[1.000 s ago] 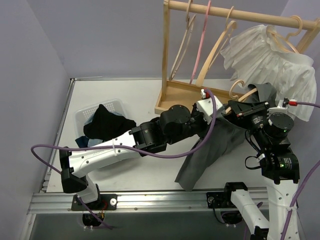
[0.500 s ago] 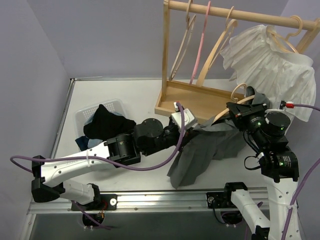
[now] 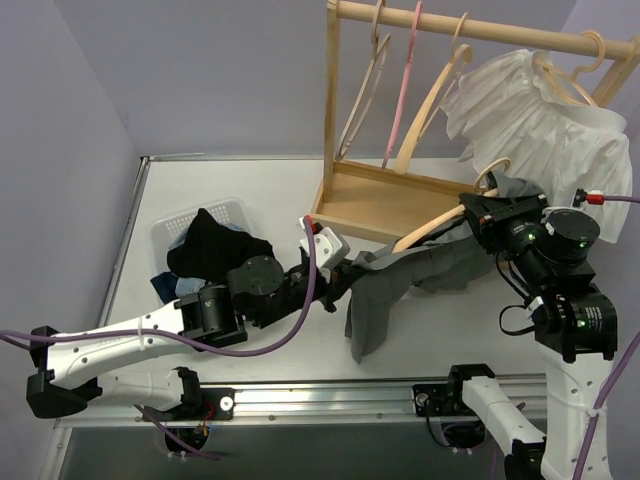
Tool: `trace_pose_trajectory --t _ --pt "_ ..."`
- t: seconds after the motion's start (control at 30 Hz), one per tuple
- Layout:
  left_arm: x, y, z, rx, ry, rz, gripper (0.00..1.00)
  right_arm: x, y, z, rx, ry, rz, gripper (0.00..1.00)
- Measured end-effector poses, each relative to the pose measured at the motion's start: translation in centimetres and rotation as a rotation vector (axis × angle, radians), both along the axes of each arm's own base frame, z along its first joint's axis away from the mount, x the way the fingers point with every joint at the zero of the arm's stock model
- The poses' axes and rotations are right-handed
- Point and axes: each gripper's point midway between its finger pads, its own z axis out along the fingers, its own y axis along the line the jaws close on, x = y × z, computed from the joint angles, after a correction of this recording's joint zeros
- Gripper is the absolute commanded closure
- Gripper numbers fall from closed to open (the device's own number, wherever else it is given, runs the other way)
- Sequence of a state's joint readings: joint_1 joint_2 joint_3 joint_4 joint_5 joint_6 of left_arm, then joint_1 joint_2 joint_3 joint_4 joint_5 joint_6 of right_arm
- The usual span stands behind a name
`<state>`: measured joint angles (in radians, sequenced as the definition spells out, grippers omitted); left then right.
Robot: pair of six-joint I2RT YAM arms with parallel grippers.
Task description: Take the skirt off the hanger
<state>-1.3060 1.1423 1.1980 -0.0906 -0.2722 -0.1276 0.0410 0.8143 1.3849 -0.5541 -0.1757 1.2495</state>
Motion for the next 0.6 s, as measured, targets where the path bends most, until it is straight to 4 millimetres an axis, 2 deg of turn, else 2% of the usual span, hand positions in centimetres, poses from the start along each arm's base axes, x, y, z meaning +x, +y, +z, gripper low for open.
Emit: trace_pose_trajectory --t 0.2,0.3,0.47,0.6 --pt "0.8 2.6 -1.5 0.034 0.011 0.065 0.98 -0.5 -0.4 1.6 0.000 -0.025 -0.025 1.00" --pt "0.9 3.2 -2.3 0.041 0.021 0.063 0.98 -0.6 -0.4 2.4 0.005 -0.037 -0.024 1.00" --pt "-0.2 2.1 -3.0 0.050 0.033 -0.033 0.98 -0.4 -0.1 2.3 0.016 -0.031 -0.011 1.00" --pt "-2.0 -0.6 -4.6 0.075 0.058 -0.179 0.98 0.1 0.2 2.9 0.055 -0.055 -0.002 1.00"
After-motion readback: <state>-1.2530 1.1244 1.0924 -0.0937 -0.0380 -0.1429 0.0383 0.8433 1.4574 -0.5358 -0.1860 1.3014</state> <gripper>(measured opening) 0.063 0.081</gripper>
